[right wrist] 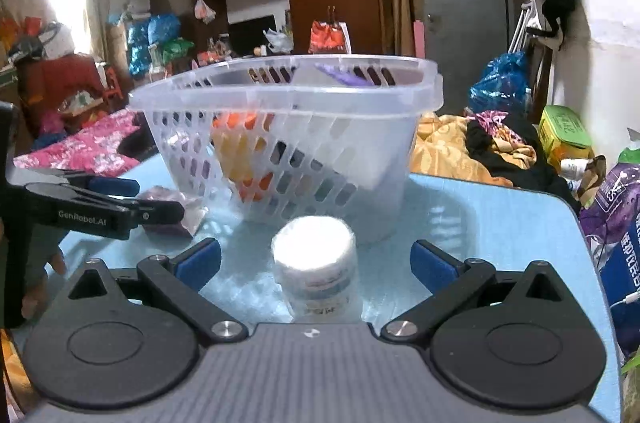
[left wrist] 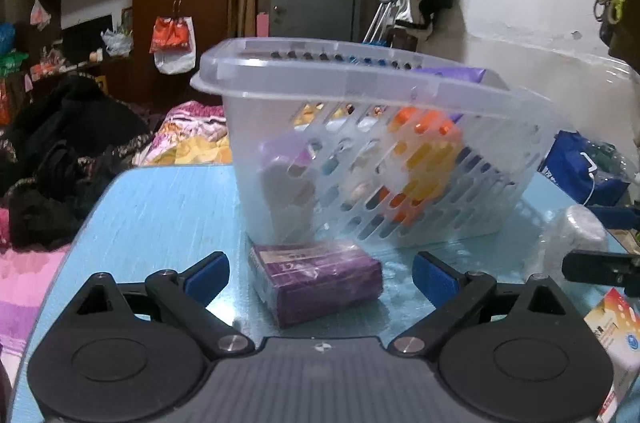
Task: Organize objects
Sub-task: 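Grasp the purple box with the left tool while the right grasps the white container, then carry both items over the white basket and open both tools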
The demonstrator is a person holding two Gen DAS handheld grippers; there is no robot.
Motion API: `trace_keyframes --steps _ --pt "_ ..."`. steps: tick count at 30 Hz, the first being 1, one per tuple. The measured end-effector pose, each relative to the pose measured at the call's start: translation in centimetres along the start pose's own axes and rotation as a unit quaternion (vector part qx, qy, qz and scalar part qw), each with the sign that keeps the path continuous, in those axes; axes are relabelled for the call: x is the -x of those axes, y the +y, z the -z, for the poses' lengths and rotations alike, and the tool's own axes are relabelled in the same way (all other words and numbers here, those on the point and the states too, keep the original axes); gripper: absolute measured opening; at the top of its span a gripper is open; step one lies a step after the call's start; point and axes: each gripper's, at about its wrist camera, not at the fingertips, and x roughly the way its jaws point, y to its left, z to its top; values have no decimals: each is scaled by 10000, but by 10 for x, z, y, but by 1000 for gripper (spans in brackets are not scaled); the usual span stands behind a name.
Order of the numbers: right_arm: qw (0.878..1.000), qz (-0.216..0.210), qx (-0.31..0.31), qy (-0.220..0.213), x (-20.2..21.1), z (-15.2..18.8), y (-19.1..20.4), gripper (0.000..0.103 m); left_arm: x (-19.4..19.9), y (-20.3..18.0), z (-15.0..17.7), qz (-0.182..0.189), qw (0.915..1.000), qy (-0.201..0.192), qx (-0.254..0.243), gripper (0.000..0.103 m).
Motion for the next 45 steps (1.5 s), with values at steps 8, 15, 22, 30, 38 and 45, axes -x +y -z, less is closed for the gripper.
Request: trace_keyframes --steps 8,15,22,30,38,45 --pt "9999 122 -2 46 1 17 2 84 -4 2 2 -114 9999 78 21 99" --pt "9997 0 -226 66 2 16 -5 76 -5 2 3 -89 9998 181 40 80" --pt "9995 -138 -260 -61 6 15 -7 51 8 -1 3 28 9997 -242 -17 79" --pt "9981 -73 -216 -573 20 17 -8 51 29 -13 9 292 9952 -890 -292 79" --pt "9978 -236 -50 -623 19 13 -2 50 42 -21 14 436 9906 -1183 -526 79" --pt "9933 -566 -29 -1006 32 15 -3 50 57 -33 19 508 9823 -1579 -872 79"
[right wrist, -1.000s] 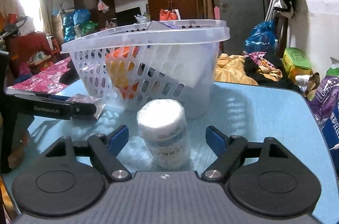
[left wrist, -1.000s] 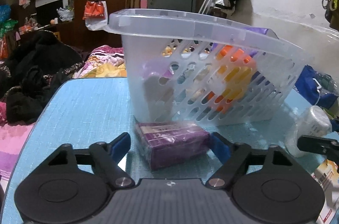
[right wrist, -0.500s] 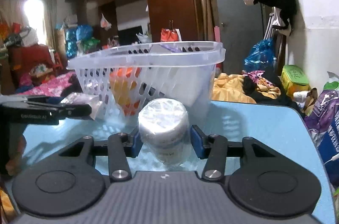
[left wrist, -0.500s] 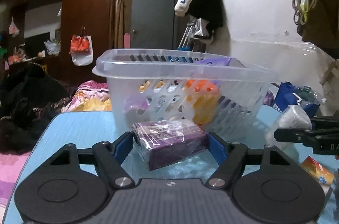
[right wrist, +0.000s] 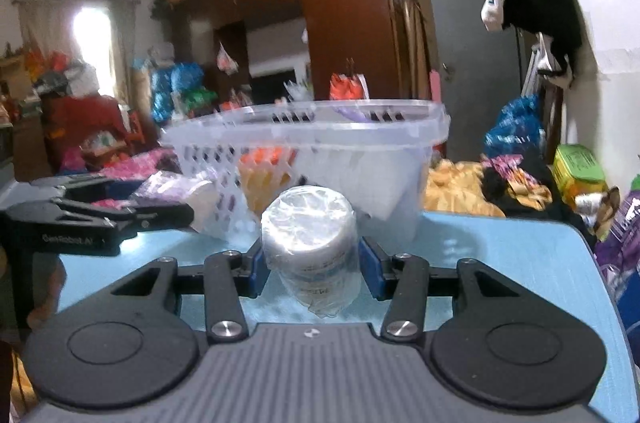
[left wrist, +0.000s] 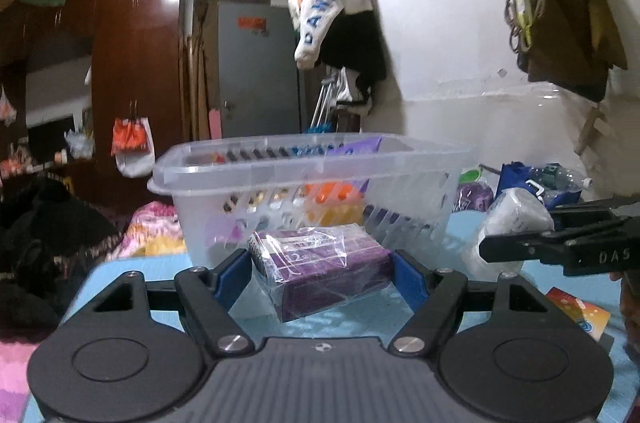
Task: Organize objects
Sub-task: 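Carry both items over the white basket and open both tools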
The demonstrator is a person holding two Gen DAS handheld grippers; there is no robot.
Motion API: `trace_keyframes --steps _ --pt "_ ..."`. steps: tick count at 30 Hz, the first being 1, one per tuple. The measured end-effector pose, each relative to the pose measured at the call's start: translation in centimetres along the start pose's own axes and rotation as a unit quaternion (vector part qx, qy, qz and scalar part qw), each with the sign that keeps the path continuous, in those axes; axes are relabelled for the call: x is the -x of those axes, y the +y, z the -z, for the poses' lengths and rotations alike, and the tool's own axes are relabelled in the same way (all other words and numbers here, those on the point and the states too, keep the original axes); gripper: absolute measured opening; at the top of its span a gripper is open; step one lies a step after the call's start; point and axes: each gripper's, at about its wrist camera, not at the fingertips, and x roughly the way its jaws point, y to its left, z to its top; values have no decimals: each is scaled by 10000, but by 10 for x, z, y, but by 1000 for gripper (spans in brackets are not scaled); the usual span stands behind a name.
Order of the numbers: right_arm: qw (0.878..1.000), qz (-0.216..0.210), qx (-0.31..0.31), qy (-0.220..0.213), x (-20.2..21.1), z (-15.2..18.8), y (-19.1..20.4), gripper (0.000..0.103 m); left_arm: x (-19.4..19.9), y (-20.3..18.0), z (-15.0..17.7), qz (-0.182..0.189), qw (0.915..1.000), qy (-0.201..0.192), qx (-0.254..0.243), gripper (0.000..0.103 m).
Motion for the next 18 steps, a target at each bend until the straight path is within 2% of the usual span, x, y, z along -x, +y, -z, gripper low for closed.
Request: trace_keyframes --steps 5,10,13,16,18 --pt "9996 -234 7 -177 15 -22 10 50 25 -2 -15 176 9993 -306 111 79" --pt "9973 -2 335 -646 18 -72 26 50 35 6 -65 65 9984 -540 132 79" --pt "9959 33 455 -781 0 -102 33 50 21 21 -101 -89 9980 -545 301 79" --pt "9969 -127 459 -631 -31 -123 31 50 -1 36 -123 -34 9981 -395 477 79" --pt "9976 58 519 -452 -57 -131 28 50 -18 45 -132 -17 9978 -225 625 79"
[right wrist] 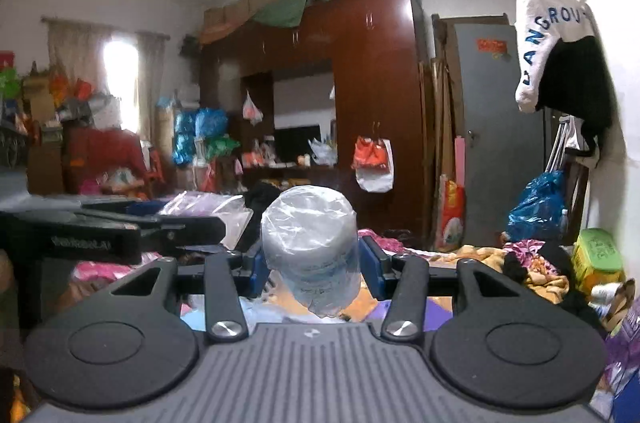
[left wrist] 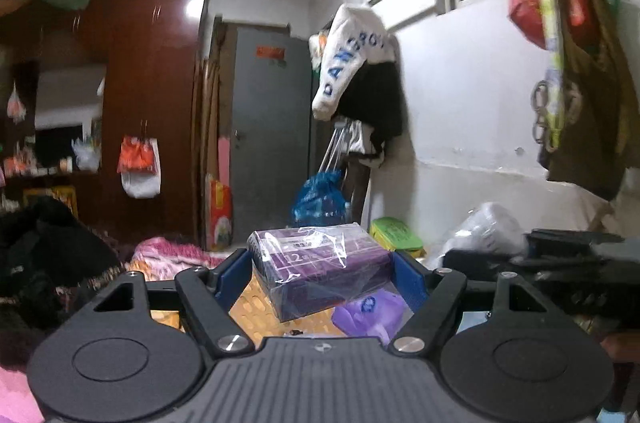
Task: Organize objects
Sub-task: 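Carry both items over the white basket and open both tools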
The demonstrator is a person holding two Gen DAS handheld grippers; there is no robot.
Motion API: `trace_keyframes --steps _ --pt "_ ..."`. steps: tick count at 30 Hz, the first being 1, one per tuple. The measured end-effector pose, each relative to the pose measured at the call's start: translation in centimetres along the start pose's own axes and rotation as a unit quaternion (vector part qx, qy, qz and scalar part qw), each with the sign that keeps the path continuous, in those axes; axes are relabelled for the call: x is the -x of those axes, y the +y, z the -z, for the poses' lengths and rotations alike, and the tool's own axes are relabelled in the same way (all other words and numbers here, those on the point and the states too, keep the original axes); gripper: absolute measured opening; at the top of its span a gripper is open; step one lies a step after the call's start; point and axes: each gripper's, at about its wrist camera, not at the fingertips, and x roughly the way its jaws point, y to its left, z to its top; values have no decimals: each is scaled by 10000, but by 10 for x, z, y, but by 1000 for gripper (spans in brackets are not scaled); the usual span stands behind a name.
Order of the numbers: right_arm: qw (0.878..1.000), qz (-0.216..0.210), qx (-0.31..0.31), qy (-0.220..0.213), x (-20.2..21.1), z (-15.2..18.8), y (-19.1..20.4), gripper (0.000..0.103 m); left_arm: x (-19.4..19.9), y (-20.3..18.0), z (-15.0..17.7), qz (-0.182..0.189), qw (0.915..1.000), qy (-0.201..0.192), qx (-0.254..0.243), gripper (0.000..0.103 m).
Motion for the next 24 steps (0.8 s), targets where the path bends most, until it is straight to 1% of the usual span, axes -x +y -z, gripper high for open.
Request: trace_keyframes --steps 2,4,6,8,11,14,17,21,24 --pt "9997 137 -47 205 -26 1 -6 50 -23 8 -4 -80 9996 216 152 79" --pt "9987 149 -237 436 -44 6 -14 50 -47 14 -4 -134 9984 476 284 79" --pt "9972 21 -515 535 -55 13 -23 50 -64 21 0 -210 9967 688 385 79" --pt "9954 -110 -737 609 -62 20 -29 50 -75 25 5 -190 9954 836 427 79" --pt "9936 -271 -871 672 -66 27 -34 50 -80 29 11 -281 9938 943 511 79" --pt "9935 -295 -820 729 -65 30 -32 50 -81 32 15 -415 9928 990 539 79" --pt "9931 -365 -807 773 -64 29 -30 50 -84 33 19 -386 9920 1063 568 79" --pt "9930 -375 -746 835 -67 32 -29 50 -86 36 24 -485 9910 1077 629 79" --pt "9935 -374 -767 749 -67 35 -30 51 -88 38 23 -472 9901 1126 696 79"
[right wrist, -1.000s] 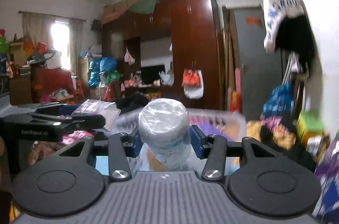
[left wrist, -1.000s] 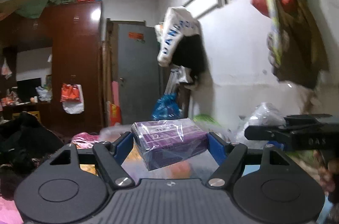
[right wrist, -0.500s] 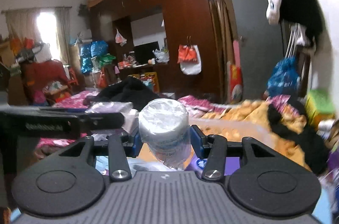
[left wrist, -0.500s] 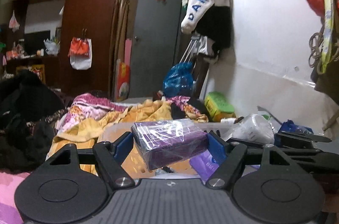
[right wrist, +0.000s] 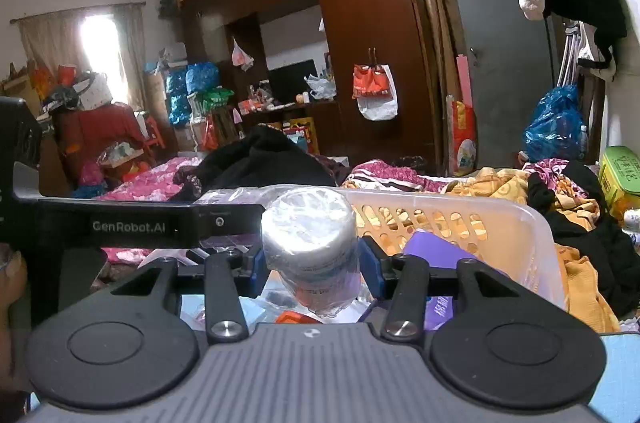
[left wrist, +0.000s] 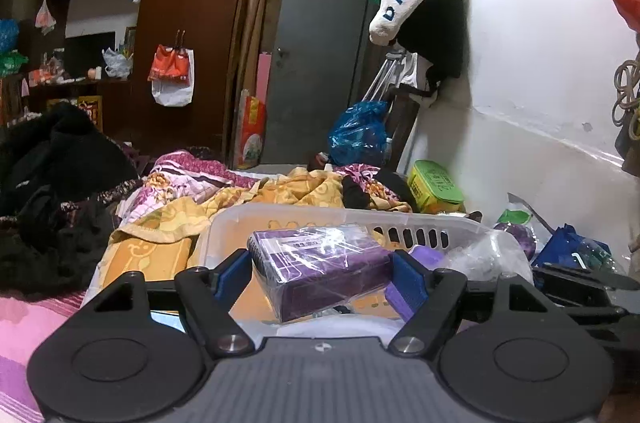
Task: Organize objects
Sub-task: 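Carry both items over the white basket and open both tools, then grasp the white-and-orange medicine box from both sides with both tools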
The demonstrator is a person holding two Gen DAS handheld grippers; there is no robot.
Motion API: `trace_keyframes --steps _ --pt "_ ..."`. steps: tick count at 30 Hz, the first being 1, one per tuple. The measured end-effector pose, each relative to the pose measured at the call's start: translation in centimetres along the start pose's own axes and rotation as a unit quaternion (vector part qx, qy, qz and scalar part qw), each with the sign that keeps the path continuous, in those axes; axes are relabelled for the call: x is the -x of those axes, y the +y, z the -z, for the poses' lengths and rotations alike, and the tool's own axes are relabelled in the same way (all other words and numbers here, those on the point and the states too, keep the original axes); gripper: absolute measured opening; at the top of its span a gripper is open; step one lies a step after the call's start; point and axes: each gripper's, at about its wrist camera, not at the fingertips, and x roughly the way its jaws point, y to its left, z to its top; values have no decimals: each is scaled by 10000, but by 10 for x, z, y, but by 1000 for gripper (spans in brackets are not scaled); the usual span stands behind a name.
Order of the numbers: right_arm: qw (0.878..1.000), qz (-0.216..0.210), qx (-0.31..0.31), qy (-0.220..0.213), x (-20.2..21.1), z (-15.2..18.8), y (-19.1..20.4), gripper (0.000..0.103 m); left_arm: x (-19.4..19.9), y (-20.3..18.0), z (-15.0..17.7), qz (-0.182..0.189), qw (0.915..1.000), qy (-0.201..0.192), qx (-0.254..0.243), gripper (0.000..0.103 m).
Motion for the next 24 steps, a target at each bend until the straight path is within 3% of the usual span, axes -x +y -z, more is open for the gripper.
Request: trace_keyframes --steps 3,5,7,8,14,17,20,24 --pt "10000 32 1 -42 1 3 -1 56 -1 1 0 -18 10000 25 -7 79" --pt "9998 64 -8 -162 4 3 -1 83 -2 4 -1 -21 10000 7 15 81" --pt "9988 138 82 -455 14 3 2 95 -4 6 0 -10 10000 -11 65 95" --pt "9985 137 123 -515 16 2 3 97 -4 6 1 -19 10000 -27 64 97" --pt "9969 309 428 -591 38 0 13 103 12 3 9 125 9996 -239 2 100" --pt "9968 481 488 -415 55 8 11 103 34 -2 21 191 9985 -487 -156 100" --pt "9977 482 451 -134 86 34 3 103 66 -5 50 557 9954 -571 -540 100" --pt "9983 335 477 -29 140 95 -18 103 98 -8 112 957 9917 -283 -808 100"
